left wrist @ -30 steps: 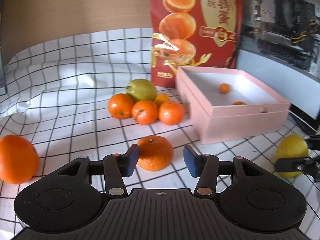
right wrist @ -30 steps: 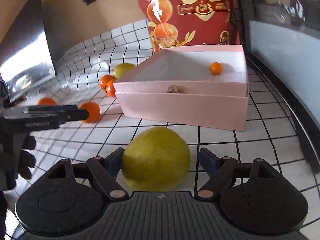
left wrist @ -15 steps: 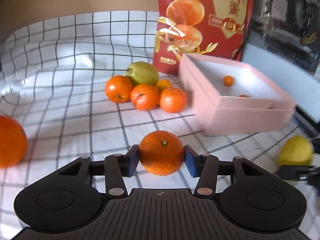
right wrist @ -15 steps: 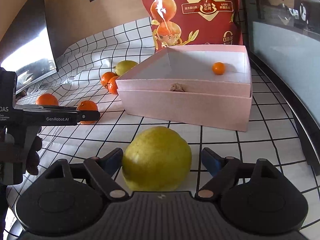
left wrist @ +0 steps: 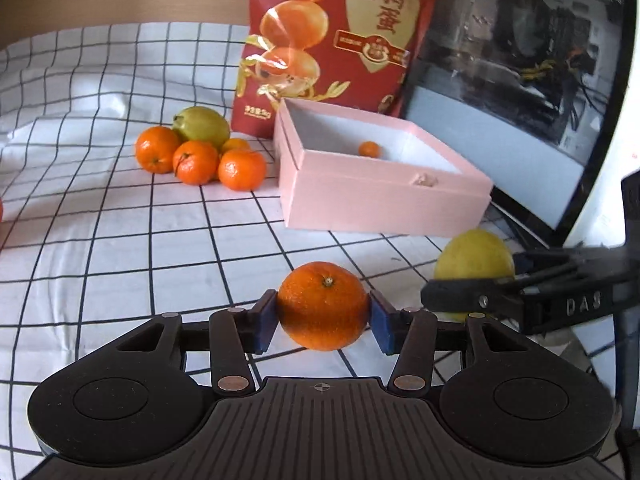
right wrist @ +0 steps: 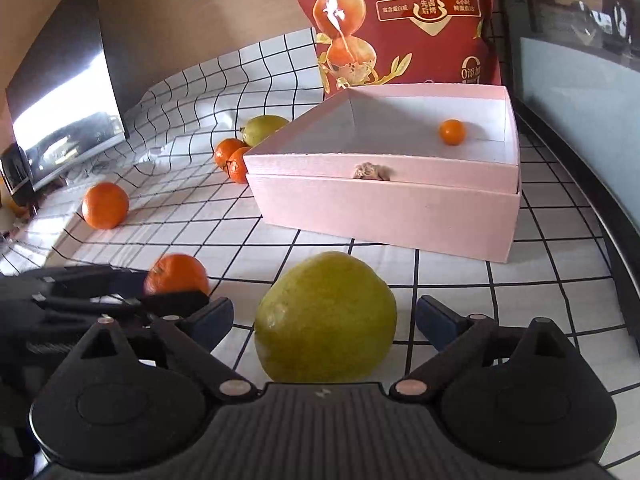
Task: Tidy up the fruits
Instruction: 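Grasp a large tangerine with the left tool while the right tool holds the pomelo, then lift the tangerine with the left tool while the right tool lifts the pomelo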
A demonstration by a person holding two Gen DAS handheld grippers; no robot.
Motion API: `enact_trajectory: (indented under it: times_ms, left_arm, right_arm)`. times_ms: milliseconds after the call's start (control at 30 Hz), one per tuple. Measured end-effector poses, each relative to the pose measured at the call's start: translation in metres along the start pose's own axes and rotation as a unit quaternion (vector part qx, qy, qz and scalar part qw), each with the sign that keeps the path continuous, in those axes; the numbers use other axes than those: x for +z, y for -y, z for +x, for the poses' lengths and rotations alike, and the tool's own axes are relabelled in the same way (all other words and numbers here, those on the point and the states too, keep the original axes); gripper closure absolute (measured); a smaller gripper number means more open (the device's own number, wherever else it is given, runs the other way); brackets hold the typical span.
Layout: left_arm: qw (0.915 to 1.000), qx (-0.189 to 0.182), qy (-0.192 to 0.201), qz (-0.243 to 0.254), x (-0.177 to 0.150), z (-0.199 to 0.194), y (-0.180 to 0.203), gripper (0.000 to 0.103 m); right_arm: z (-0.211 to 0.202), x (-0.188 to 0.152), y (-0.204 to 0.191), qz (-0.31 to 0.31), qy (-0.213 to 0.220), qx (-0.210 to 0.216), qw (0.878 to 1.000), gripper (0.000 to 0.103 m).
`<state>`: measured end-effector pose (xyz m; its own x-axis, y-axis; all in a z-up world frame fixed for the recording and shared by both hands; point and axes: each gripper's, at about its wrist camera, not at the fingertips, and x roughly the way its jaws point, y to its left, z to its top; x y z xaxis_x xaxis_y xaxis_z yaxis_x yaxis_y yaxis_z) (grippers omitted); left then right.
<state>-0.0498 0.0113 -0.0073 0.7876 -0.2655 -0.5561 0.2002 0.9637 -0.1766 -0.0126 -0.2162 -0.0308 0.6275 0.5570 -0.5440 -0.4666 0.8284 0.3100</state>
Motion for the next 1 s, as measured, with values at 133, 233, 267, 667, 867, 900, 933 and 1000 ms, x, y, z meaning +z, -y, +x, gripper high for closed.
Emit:
enact_trajectory:
  times_ms: [133,233,267,667,867,900,933,1000]
  left_arm:
    - [1.0,0.003,0.003,-0.004,0.001,0.002,-0.004,0.049]
    - [1.0,-0.002,0.0,-0.009,0.002,0.003,-0.006,0.049]
    - [1.0,-0.003,-0.002,-0.008,0.002,0.004,-0.006,0.049]
    - [0.9999,0.007,-0.006,0.007,0.002,0.006,0.003,0.048]
    - [0.9998,0.02,-0.005,0.007,0.001,0.006,0.008,0.05]
    - [0.9997,0.021,-0.005,0.005,0.001,0.006,0.009,0.05]
    - [0.9997,0.024,-0.005,0.004,0.001,0.006,0.009,0.05]
    - [0.9996,0.026,-0.005,0.004,0.001,0.006,0.009,0.05]
  right_arm:
    - [0.003,0.001,-0.007,-0.017,-0.012,-0.011,1.0,0.003]
    - [0.006,0.001,-0.015,-0.041,-0.026,-0.03,0.998,0.003]
    - [0.007,0.0,-0.018,-0.053,-0.032,-0.036,0.997,0.002]
    - [-0.005,-0.015,-0.028,-0.122,-0.061,-0.055,0.989,0.004]
    - [-0.017,-0.013,-0.004,-0.082,-0.056,-0.082,0.992,0.007]
    - [-0.02,-0.012,-0.001,-0.077,-0.055,-0.082,0.992,0.007]
    - [-0.022,-0.012,0.001,-0.075,-0.054,-0.088,0.992,0.007]
    - [-0.025,-0.012,0.001,-0.082,-0.047,-0.103,0.99,0.007]
